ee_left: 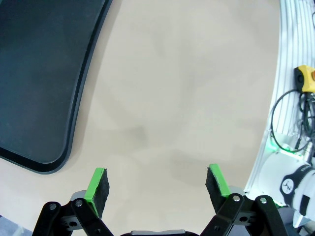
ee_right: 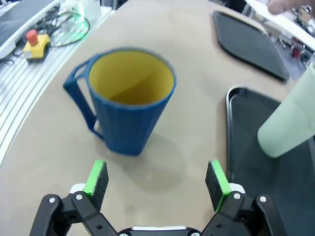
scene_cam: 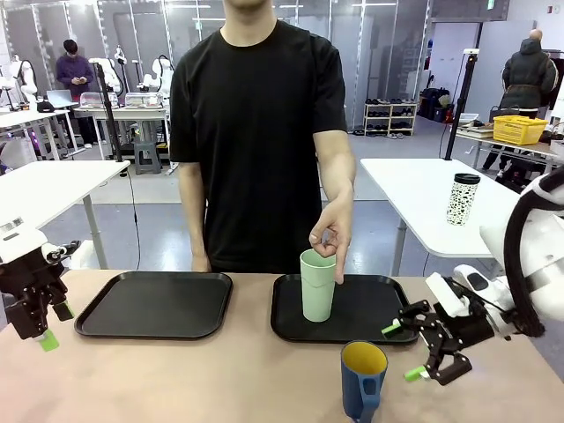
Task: Sort and store the cups by type.
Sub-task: Pick up the Handle plastic cup and place it into the empty Flat Tray.
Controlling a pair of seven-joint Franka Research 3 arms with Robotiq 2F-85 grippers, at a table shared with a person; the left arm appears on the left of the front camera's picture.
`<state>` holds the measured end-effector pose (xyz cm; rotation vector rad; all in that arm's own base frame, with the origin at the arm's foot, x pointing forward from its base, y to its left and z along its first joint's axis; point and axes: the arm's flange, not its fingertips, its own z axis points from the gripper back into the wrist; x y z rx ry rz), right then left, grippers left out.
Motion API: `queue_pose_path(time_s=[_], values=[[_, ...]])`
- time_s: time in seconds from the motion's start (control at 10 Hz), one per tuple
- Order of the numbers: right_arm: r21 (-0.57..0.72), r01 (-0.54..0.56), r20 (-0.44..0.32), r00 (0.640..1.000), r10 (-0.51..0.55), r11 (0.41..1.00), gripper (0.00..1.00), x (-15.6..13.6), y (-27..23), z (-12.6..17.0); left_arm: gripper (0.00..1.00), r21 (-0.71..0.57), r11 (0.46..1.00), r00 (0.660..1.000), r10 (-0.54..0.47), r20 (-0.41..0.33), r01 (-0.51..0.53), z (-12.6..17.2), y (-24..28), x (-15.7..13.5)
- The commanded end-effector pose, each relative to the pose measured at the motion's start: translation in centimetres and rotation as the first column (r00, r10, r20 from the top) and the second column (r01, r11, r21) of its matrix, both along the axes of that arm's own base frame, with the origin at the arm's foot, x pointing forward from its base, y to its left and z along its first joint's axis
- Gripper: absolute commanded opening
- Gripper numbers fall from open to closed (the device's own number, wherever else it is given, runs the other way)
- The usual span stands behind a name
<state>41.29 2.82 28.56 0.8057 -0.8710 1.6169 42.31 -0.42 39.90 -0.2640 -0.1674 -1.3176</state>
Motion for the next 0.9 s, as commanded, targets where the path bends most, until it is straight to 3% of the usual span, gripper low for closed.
queue_pose_path(time_s=[0.0,0.1,0.2,0.4,0.5,0.8], values=[[0.042,-0.012,0.022,1.0,0.011,0.999,1.0,-0.2,-0.6,-4.4,1.0,-0.006,1.0,1.0,-0.005,0.004,0.005,0.0,0.1,0.0],[-0.037,0.014,0.02,1.0,-0.013,0.999,1.0,-0.2,-0.5,-3.8,1.0,-0.006,1.0,1.0,-0.005,0.004,0.005,0.0,0.1,0.0],[0.014,-0.002,-0.009,1.0,0.003,1.0,1.0,0.0,0.2,-0.6,1.0,-0.006,1.0,1.0,-0.005,0.004,0.005,0.0,0.1,0.0],[0.001,0.005,-0.02,1.0,-0.004,1.0,1.0,0.1,0.2,-1.2,1.0,-0.006,1.0,1.0,-0.005,0.004,0.005,0.0,0.1,0.0],[-0.017,-0.024,-0.067,0.997,0.023,1.0,1.0,0.6,0.5,-0.6,1.0,-0.006,1.0,1.0,-0.005,0.004,0.005,0.0,0.1,0.0],[0.026,-0.08,-0.117,0.99,0.083,0.996,1.0,1.2,1.6,-0.8,1.0,-0.006,1.0,1.0,-0.005,0.004,0.005,0.0,0.1,0.0]])
